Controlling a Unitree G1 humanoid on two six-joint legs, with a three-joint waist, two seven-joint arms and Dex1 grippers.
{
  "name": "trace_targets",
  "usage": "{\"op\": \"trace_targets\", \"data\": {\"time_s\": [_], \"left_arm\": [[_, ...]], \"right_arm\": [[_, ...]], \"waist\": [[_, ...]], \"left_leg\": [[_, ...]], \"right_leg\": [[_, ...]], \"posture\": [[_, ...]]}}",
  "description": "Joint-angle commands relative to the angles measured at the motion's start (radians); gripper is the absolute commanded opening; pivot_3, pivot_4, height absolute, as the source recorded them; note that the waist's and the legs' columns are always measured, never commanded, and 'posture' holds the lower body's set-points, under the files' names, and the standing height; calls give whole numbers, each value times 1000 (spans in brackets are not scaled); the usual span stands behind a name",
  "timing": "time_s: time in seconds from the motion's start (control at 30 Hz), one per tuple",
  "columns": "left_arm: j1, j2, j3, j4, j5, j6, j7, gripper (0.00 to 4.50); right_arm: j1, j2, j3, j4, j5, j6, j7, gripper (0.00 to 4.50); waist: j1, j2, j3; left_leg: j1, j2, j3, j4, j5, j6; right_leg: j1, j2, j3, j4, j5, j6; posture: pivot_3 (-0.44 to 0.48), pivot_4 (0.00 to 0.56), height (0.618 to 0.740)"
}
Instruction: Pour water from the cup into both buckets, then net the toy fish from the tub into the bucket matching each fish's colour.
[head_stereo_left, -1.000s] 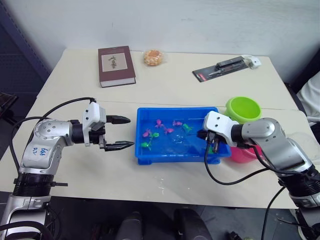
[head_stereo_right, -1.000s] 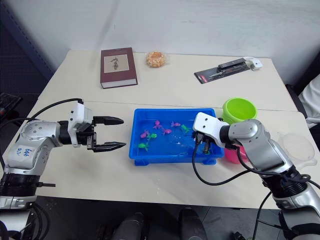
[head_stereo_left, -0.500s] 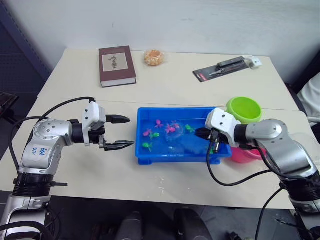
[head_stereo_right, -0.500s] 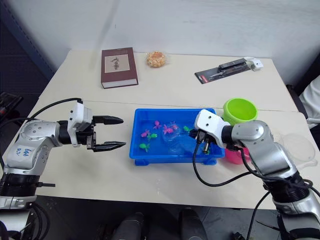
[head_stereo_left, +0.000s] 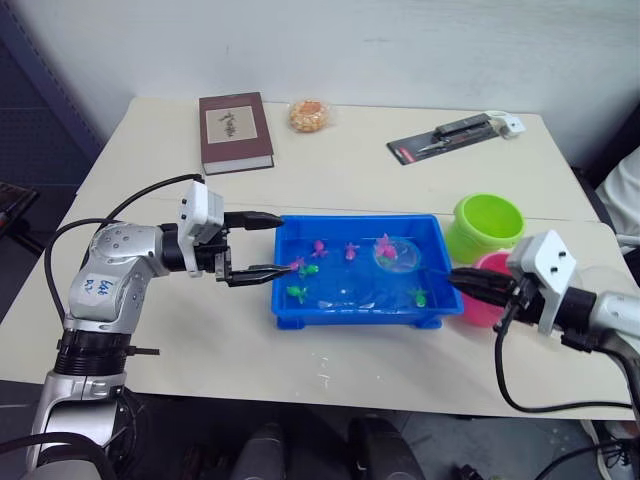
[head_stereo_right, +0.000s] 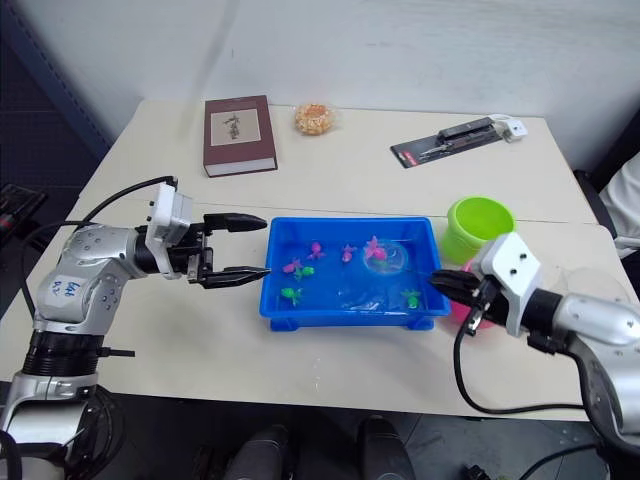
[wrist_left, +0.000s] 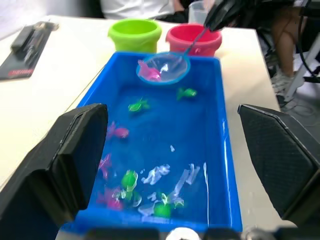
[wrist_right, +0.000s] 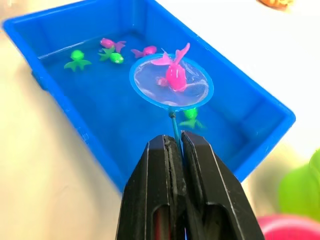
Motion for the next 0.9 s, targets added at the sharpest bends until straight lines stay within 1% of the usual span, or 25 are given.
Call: {"op": "trace_targets", "data": {"time_s": [0.03, 0.17, 0.23, 0.3, 0.37, 0.43, 0.53, 0.63, 0.77, 0.9], "left_arm": [[-37, -28, -27, 0, -16, 2, -25, 4458], [-76, -71, -59, 46, 0, -16, -42, 4458], [-90, -93, -69, 65, 4, -23, -45, 4458], [-98, -108, -76, 80, 7, -30, -48, 4458], [-98, -119, -81, 91, 11, -38, -54, 4458], [-99, -127, -85, 98, 15, -43, -57, 4458], [-106, -140, -88, 110, 21, -49, -59, 4458], [-112, -147, -86, 120, 27, -55, -60, 4458], [-113, -154, -85, 122, 31, -61, -52, 4458], [-103, -159, -83, 103, 27, -53, -37, 4458]], "right_arm": [[67, 31, -139, -93, 55, -51, -29, 0], [174, 52, -280, -148, 89, -69, -37, 0], [260, 72, -360, -158, 81, -106, -23, 0], [340, 95, -421, -145, 58, -162, -8, 0], [404, 135, -468, -100, 3, -259, -21, 0], [432, 165, -490, -54, -44, -346, -50, 0], [451, 194, -486, 27, -136, -486, -92, 0], [459, 196, -455, 112, -247, -630, -136, 0], [440, 178, -402, 239, -433, -814, -252, 0], [435, 158, -354, 316, -584, -948, -357, 0]], "waist": [[0, 0, 0], [1, 0, 0], [5, 0, 0], [10, 0, 0], [15, 0, 0], [15, 0, 0], [16, 0, 0], [20, 1, 0], [20, 2, -1], [20, 4, -2]], "left_leg": [[0, 0, 0, 0, 0, 0], [0, 0, 0, 1, 0, 0], [0, 0, 0, 1, 0, 0], [1, -1, 0, 1, 0, 0], [1, -1, 0, 1, 0, 1], [1, -1, 2, 1, 0, 1], [3, -1, 3, 1, 0, 1], [3, -1, 3, 1, 0, 1], [3, -1, 3, 1, 0, 1], [3, -1, 4, 1, 0, 1]], "right_leg": [[0, 0, 0, 0, 0, 0], [0, 0, 0, 2, 0, 0], [0, 1, 0, 1, 0, 0], [1, 1, 0, 1, 0, 0], [1, 1, 0, 1, 0, 0], [1, 1, 2, 1, 0, 1], [1, 1, 3, 1, 1, 1], [1, 1, 4, 1, 0, 1], [1, 1, 4, 0, 0, 1], [1, 1, 4, -2, 0, 1]], "posture": [[0, 150, 740], [0, 150, 740], [0, 150, 740], [0, 150, 740], [0, 150, 740], [0, 150, 740], [0, 150, 740], [0, 150, 740], [0, 150, 740], [0, 150, 740]]}}
